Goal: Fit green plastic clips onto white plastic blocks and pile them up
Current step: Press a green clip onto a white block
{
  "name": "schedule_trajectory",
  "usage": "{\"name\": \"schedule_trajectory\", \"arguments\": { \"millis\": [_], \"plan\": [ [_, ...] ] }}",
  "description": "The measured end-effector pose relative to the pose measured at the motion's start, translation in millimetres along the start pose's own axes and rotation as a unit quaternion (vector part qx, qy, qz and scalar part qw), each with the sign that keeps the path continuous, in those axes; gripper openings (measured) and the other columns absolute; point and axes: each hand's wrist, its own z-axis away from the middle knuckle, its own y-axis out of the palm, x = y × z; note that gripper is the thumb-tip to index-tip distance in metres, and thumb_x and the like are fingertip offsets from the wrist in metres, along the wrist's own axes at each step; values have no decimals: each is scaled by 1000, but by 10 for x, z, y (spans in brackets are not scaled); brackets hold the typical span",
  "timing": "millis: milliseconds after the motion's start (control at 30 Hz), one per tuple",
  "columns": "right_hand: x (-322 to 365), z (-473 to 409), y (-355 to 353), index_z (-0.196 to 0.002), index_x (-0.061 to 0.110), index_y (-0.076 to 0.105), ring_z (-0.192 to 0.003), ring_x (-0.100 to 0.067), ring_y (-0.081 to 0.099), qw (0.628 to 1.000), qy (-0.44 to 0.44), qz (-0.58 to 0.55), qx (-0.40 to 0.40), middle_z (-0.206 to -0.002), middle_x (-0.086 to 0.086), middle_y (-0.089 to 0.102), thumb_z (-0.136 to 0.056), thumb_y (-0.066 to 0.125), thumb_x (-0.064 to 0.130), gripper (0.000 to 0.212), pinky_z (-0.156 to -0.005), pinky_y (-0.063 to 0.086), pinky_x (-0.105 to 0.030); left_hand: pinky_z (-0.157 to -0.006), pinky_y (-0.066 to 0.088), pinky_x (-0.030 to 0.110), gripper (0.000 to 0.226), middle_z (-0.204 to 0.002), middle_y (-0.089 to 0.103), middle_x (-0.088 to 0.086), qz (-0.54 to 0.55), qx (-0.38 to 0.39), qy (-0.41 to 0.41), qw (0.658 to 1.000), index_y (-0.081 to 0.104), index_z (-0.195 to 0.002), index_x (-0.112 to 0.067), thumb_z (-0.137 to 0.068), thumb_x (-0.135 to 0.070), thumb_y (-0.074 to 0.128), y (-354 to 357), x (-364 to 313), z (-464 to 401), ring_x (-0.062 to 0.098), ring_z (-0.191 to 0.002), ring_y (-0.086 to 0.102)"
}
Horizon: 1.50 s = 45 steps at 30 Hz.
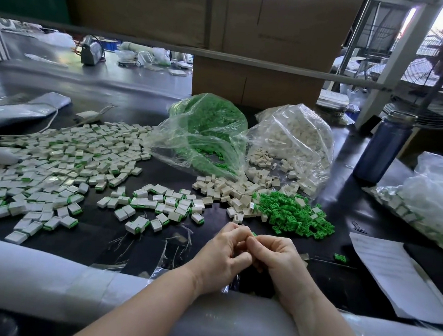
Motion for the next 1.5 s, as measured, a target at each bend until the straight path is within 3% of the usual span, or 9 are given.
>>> {"name": "schedule_trajectory", "arguments": {
  "millis": [100, 267, 433, 600, 800, 1033, 1300, 1400, 1500],
  "plan": [
    [-3, -4, -5, -75, -3, 70, -43, -3, 47, 1000, -8, -8, 9, -49, 0, 58, -82, 59, 10, 19, -42, 35, -12, -85, 40, 19, 33, -97, 43, -4, -2, 7, -3, 1000, 59, -96, -6, -70, -22, 46, 1, 2, -4, 9, -87, 47],
    [10, 12, -17, -75, -9, 67, -42, -3, 53, 999, -2, -37, 8, -49, -1, 61, -88, 53, 0, 21, -42, 39, -11, -82, 39, 17, 25, -96, 43, -8, 1, 18, -12, 1000, 58, -93, -15, -71, -23, 48, -2, 5, 6, 6, -83, 46],
    [19, 12, 21, -71, 4, 73, -45, -7, 49, 1000, -7, -17, 1, -51, -3, 58, -79, 60, 22, 24, -43, 39, -15, -78, 46, 25, 24, -105, 45, 7, 15, 9, -20, 1000, 60, -94, -8, -75, -20, 50, -12, -13, 20, 13, -84, 51],
    [28, 17, 22, -79, 7, 74, -62, -18, 64, 998, -30, -35, -39, -71, -15, 70, -80, 60, 28, 25, -53, 51, -22, -83, 49, 25, 9, -106, 47, 7, 25, -45, -18, 998, 64, -95, -10, -88, -15, 61, -56, 9, -3, 14, -84, 54],
    [23, 31, -23, -73, 11, 72, -62, -10, 63, 981, -98, 109, -130, -67, -6, 71, -78, 70, 0, 12, -59, 51, -19, -83, 51, 34, 15, -101, 51, 4, 14, -53, -33, 998, 65, -100, -3, -88, -11, 60, -46, 3, -4, 21, -83, 55],
    [-2, 21, 1, -63, 25, 67, -58, 0, 57, 955, -123, 217, -160, -62, 3, 65, -74, 74, 1, 27, -59, 44, -10, -81, 51, 31, 8, -95, 52, -2, -18, -51, -27, 998, 66, -94, -8, -87, -10, 62, -45, 13, 3, 25, -84, 57],
    [-23, -5, 10, -69, 21, 60, -60, 4, 52, 950, -102, 259, -144, -64, 7, 58, -84, 66, 6, 21, -58, 40, -9, -79, 49, 20, 9, -88, 54, -9, -28, -67, -27, 997, 68, -94, -12, -86, -12, 63, -35, 47, -10, 15, -83, 59],
    [-35, -6, -21, -72, 20, 63, -64, -2, 56, 945, -109, 247, -186, -69, 4, 63, -83, 67, 8, 17, -60, 42, -11, -74, 48, 11, 9, -85, 60, -11, -30, -101, -41, 994, 68, -94, -16, -85, -15, 64, -45, 70, -5, 3, -79, 59],
    [-55, -19, -72, -72, 20, 63, -68, -12, 57, 932, -103, 256, -235, -71, 2, 64, -83, 67, 8, 17, -63, 42, -18, -71, 53, 15, 13, -84, 64, -8, -23, -178, -80, 980, 65, -97, -19, -86, -12, 62, -87, 111, -7, 5, -74, 63]
  ]
}}
